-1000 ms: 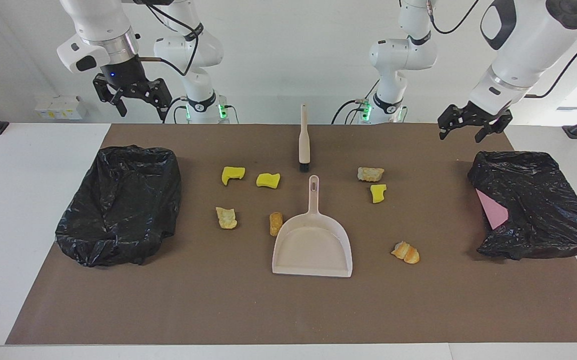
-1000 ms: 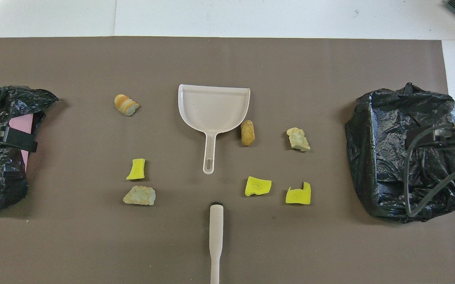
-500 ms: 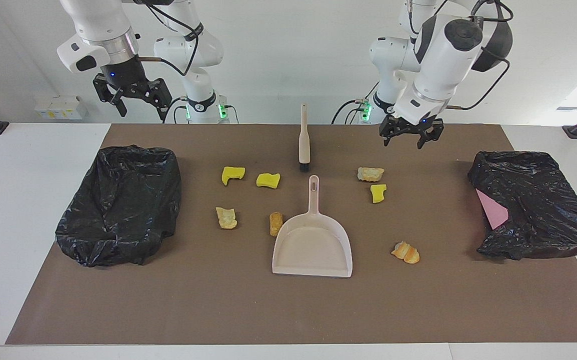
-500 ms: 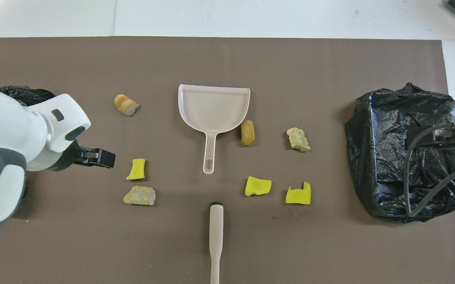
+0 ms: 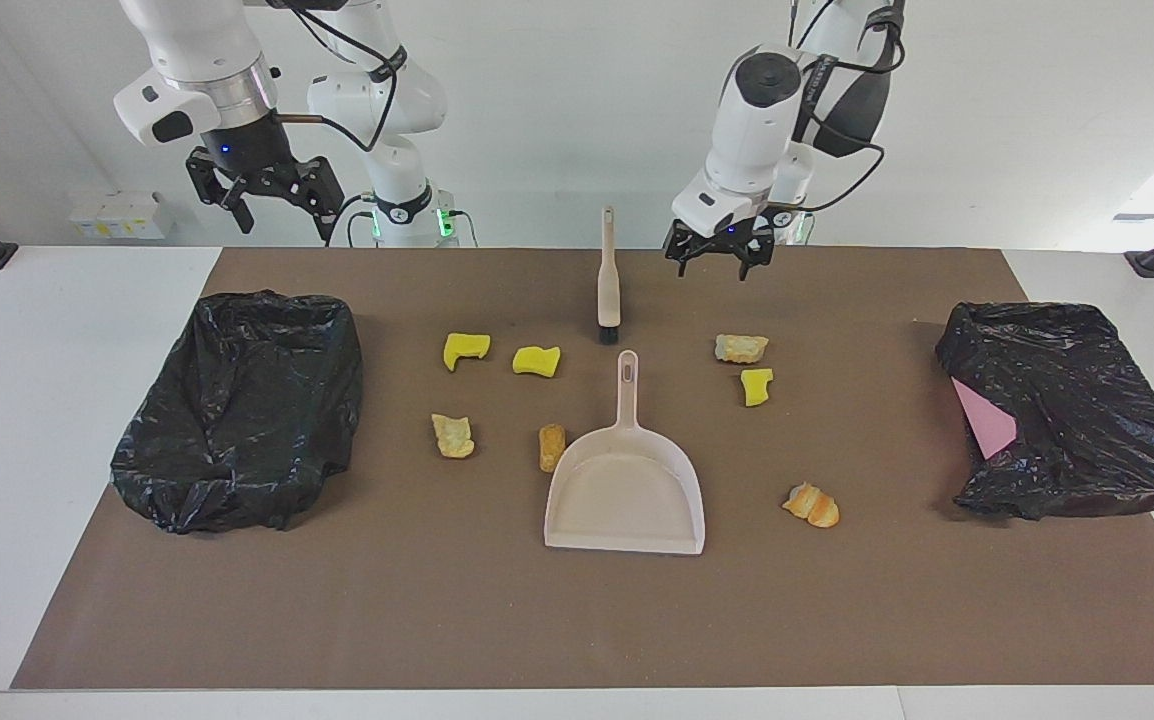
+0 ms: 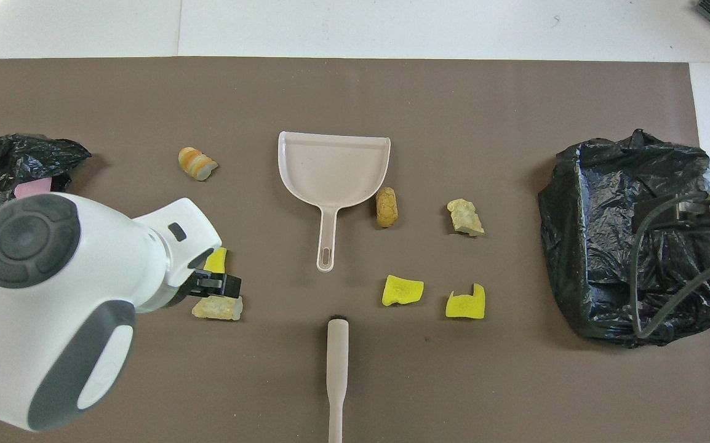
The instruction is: Sweep and dump trash in bin
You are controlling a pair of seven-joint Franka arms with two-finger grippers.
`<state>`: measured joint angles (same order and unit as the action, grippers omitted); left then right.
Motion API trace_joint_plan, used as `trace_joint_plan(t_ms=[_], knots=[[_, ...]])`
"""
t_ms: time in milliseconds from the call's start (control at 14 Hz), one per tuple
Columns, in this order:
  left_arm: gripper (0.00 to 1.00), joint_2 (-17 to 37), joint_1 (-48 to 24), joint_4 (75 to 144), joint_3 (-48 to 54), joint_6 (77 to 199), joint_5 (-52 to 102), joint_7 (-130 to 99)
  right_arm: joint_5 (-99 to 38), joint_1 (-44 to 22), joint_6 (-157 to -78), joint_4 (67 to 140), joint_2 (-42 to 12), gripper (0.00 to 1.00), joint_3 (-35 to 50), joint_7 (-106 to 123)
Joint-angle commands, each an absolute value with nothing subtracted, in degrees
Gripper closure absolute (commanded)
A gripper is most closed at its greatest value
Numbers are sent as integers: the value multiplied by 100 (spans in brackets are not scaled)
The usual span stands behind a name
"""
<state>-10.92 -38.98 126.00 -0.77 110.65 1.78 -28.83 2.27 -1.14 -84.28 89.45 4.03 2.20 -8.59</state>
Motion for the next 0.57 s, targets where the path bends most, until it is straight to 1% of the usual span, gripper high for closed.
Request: trace_joint_plan(t_ms=[0, 71, 214, 429, 500], knots=[[0, -1152, -4725, 13348, -193, 11897, 176, -3671, 79, -88, -8420, 8921, 431, 0, 237, -721], [0, -1186, -4946, 13612, -176, 12187, 176, -3926, 88, -88, -8420, 8921, 431, 0, 246, -721], [0, -1152, -5429, 13859, -176, 12497, 176, -4313, 88, -62, -8394, 8956, 448, 0, 176, -642], [0, -1151, -6115, 14465, -176, 13339, 176, -4823, 88, -123, -8674, 9008, 422, 0, 158, -668], [0, -1143, -6256, 14545, -176, 13464, 176, -4930, 88, -123, -8718, 9035, 370, 0, 202, -703]])
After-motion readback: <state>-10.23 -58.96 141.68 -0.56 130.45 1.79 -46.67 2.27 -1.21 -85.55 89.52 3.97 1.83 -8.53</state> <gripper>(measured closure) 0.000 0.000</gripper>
